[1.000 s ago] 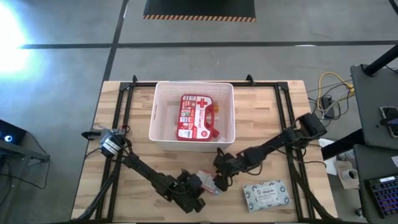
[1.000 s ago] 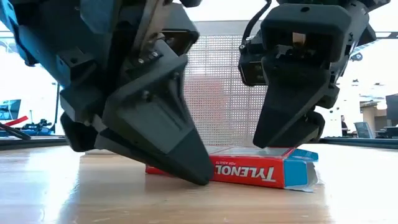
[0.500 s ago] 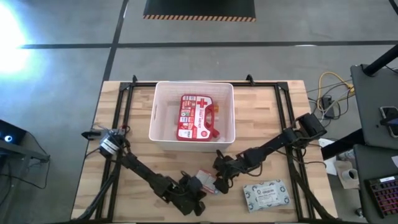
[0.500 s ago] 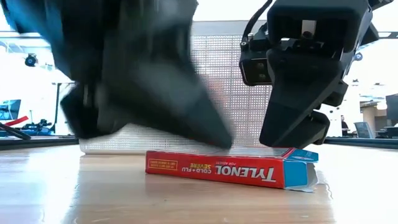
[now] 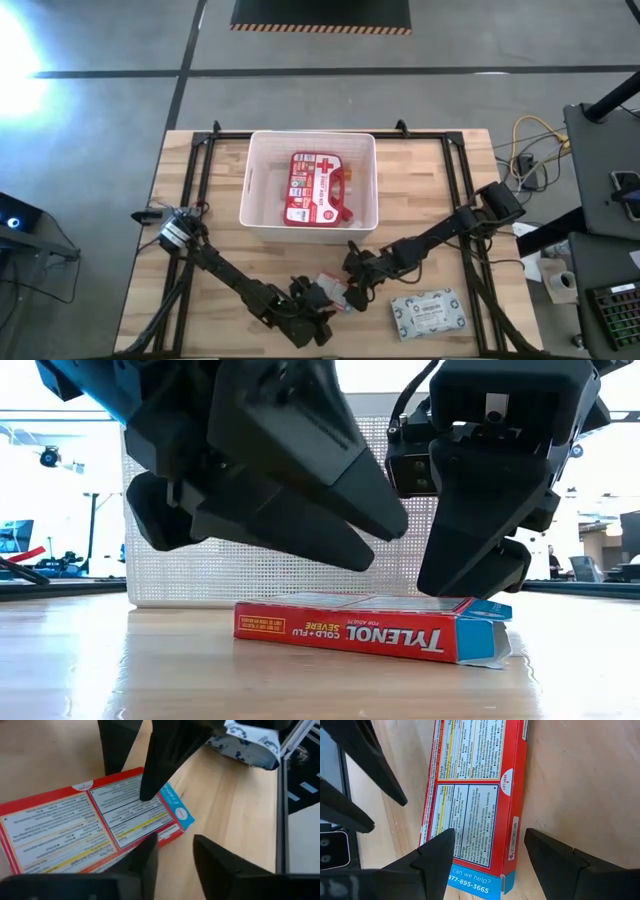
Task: Pick & place medical supplies in basket/bin
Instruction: Put the red medicine box into the white basket
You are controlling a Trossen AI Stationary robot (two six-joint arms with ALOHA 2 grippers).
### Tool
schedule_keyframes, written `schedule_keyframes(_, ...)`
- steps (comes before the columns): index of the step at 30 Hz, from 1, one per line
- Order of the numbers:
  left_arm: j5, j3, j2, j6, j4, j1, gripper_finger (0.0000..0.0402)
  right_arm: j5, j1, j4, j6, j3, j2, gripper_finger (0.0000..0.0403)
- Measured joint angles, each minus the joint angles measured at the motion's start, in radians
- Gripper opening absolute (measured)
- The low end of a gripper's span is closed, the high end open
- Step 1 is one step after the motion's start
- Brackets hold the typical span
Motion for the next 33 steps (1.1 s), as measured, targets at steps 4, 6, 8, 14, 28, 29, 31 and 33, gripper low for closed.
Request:
schedule_keyframes(4,0.001,-0.012,0.007,-0.004,-0.004,0.005,0.0131,-0.001,0.0,0.001,-0.001,0.0,0.0,0.0237)
schedule_keyframes(6,0.006,-0.03,0.009,-0.011,-0.007,0.006,0.0134,-0.005,0.0,0.006,-0.002,-0.001,0.0,0.0237)
schedule_keyframes(8,0.003,-0.053,0.009,-0.038,0.001,0.006,0.0135,-0.022,-0.003,0.006,0.0,0.002,0.0,0.0237)
schedule_keyframes(14,-0.006,-0.116,0.003,-0.144,0.012,-0.002,0.0134,-0.045,-0.006,0.004,-0.001,0.031,-0.003,0.0238)
schedule_keyframes(28,-0.013,-0.135,0.005,-0.169,0.028,-0.033,0.0134,0.0,-0.061,0.003,-0.055,0.056,-0.007,0.0238)
schedule_keyframes(29,-0.012,-0.136,0.005,-0.169,0.029,-0.033,0.0134,0.001,-0.063,0.003,-0.06,0.056,-0.007,0.0238)
schedule_keyframes(31,-0.01,-0.138,0.006,-0.169,0.03,-0.034,0.0134,0.001,-0.067,0.007,-0.065,0.056,-0.002,0.0238)
schedule_keyframes(33,-0.007,-0.141,0.006,-0.169,0.031,-0.034,0.0134,0.002,-0.067,0.007,-0.069,0.056,0.006,0.0238)
